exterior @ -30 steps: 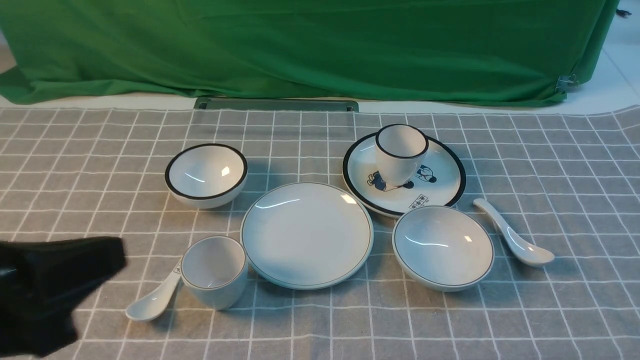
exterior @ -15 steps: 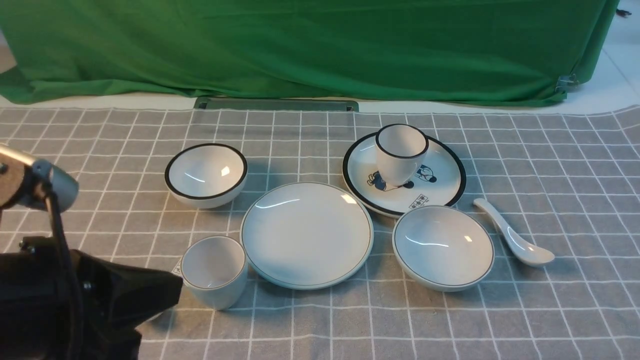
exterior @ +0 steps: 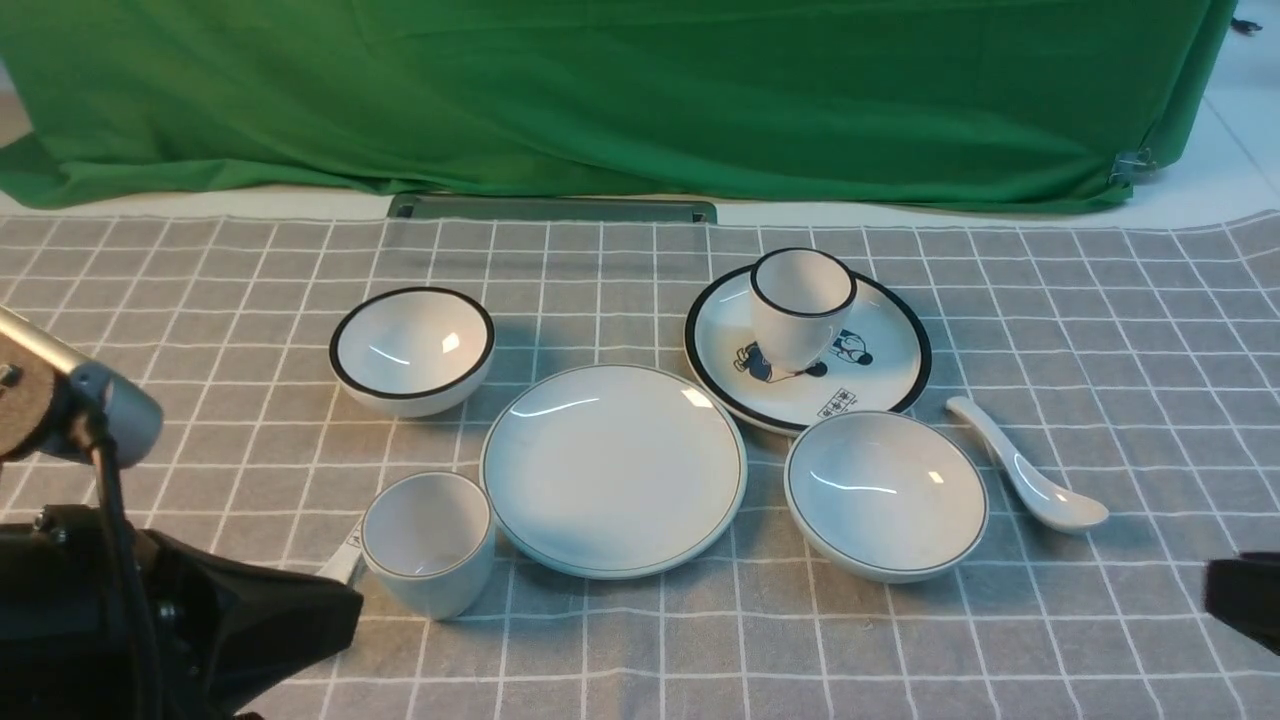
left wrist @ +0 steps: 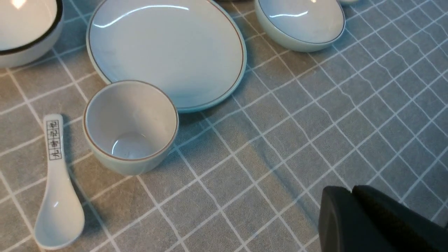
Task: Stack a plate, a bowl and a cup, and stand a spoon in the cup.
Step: Use the right arm to grab a blue rice bowl
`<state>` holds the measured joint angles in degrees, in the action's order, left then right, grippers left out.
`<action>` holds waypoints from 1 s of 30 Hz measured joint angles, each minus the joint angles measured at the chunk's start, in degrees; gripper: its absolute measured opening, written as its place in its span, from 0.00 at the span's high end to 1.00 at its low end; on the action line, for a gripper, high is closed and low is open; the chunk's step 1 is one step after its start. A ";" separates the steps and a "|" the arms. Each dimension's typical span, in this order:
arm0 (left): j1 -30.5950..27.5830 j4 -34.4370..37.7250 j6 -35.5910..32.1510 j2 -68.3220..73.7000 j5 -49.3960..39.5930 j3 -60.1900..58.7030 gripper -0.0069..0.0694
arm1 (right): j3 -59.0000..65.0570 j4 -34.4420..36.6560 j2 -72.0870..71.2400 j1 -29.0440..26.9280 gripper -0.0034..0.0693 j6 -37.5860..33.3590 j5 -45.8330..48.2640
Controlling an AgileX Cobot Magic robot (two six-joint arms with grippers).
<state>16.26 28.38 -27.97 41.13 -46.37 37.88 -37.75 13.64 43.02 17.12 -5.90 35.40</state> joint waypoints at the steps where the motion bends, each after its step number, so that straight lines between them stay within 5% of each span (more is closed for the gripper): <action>1: 0.00 0.00 -0.11 0.00 0.00 0.00 0.89 | -2.96 -1.54 5.40 0.92 0.72 -1.11 1.85; 9: 0.00 0.18 -0.82 -6.69 -0.36 0.00 0.89 | -15.22 -4.86 31.51 10.75 0.72 -8.95 4.33; 12: 0.00 0.12 -0.88 -11.25 -1.33 0.00 0.89 | -19.70 -4.79 39.82 14.02 0.63 -10.36 4.58; 19: 0.06 -0.22 -0.88 -16.51 -1.97 0.01 0.89 | -27.03 -5.13 51.90 14.25 0.31 -12.22 4.58; 30: 0.06 -0.27 -0.88 -16.85 -2.18 0.01 0.89 | -32.99 -10.91 65.05 14.25 0.28 -13.31 1.30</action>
<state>16.33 28.11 -28.85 24.27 -48.55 37.89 -70.74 2.72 108.07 31.37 -19.21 36.70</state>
